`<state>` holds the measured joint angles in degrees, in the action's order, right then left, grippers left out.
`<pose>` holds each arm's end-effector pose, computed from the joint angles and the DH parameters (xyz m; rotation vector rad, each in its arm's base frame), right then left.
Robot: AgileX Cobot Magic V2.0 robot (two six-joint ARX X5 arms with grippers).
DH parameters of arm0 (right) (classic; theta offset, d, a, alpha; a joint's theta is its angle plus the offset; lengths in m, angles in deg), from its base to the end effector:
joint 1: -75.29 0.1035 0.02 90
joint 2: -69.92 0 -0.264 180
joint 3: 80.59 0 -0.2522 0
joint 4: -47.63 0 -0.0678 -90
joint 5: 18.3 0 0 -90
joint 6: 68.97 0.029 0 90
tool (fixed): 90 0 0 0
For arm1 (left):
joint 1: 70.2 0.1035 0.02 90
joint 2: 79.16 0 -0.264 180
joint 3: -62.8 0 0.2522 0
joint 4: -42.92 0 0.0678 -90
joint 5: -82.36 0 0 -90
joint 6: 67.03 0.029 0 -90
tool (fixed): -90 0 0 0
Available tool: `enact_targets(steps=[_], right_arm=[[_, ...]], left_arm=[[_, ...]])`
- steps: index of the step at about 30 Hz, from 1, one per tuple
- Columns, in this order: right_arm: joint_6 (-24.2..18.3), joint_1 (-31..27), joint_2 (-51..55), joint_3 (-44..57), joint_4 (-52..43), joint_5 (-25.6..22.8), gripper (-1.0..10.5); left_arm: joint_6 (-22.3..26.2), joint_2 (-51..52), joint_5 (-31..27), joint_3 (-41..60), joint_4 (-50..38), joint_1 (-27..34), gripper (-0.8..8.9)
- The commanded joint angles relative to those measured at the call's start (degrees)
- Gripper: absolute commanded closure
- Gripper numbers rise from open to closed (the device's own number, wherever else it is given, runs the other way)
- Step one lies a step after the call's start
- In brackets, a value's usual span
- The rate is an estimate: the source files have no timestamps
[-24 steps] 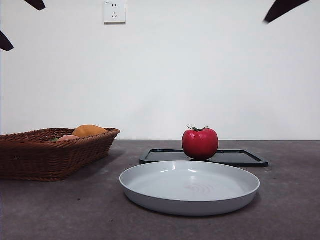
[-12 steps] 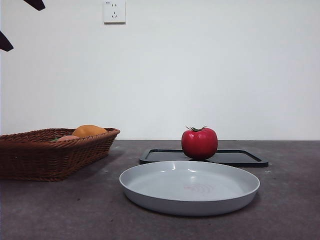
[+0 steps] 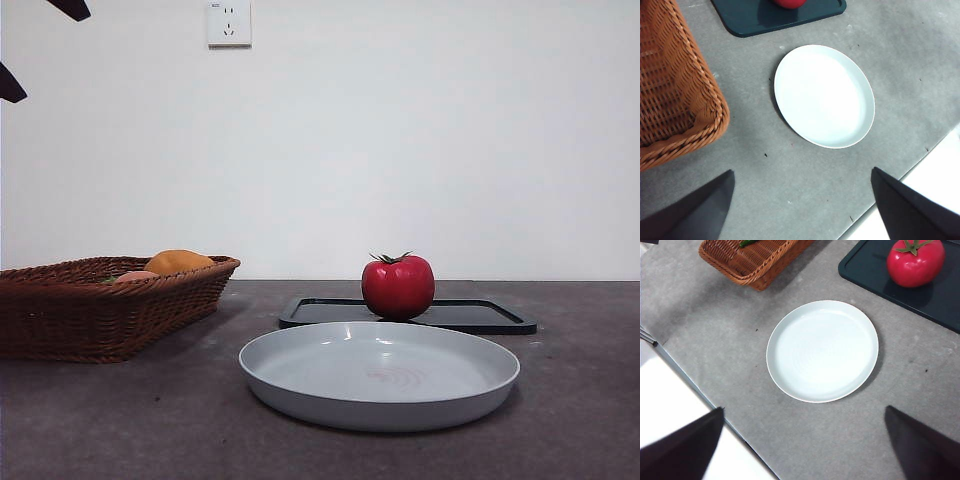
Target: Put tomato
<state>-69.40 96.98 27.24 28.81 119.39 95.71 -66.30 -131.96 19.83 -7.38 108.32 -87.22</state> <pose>0.1041 0.0541 0.3352 0.0091 0.7820 0.7604 0.1525 -0.0607 0.3196 -0.0668 0.8502 -0.7350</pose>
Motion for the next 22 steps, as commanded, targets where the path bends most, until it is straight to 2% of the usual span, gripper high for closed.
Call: enact_targets(steps=[1, 3, 5, 22], right_arm=[[0.46, 0.31, -0.28, -0.42, -0.26, 0.22, 6.6], [0.44, 0.31, -0.28, -0.42, -0.24, 0.22, 7.9], [0.44, 0.31, -0.28, -0.42, -0.24, 0.22, 9.3], [0.39, 0.28, -0.26, -0.48, -2.49, 0.0, 9.4]], left_arm=[[0.28, -0.35, 0.46, -0.79, -0.17, -0.22, 5.96], [0.26, -0.35, 0.46, -0.79, -0.17, -0.22, 7.71], [0.24, -0.35, 0.48, -0.79, -0.17, -0.22, 8.05], [0.26, -0.35, 0.46, -0.83, -0.24, -0.2, 8.05]])
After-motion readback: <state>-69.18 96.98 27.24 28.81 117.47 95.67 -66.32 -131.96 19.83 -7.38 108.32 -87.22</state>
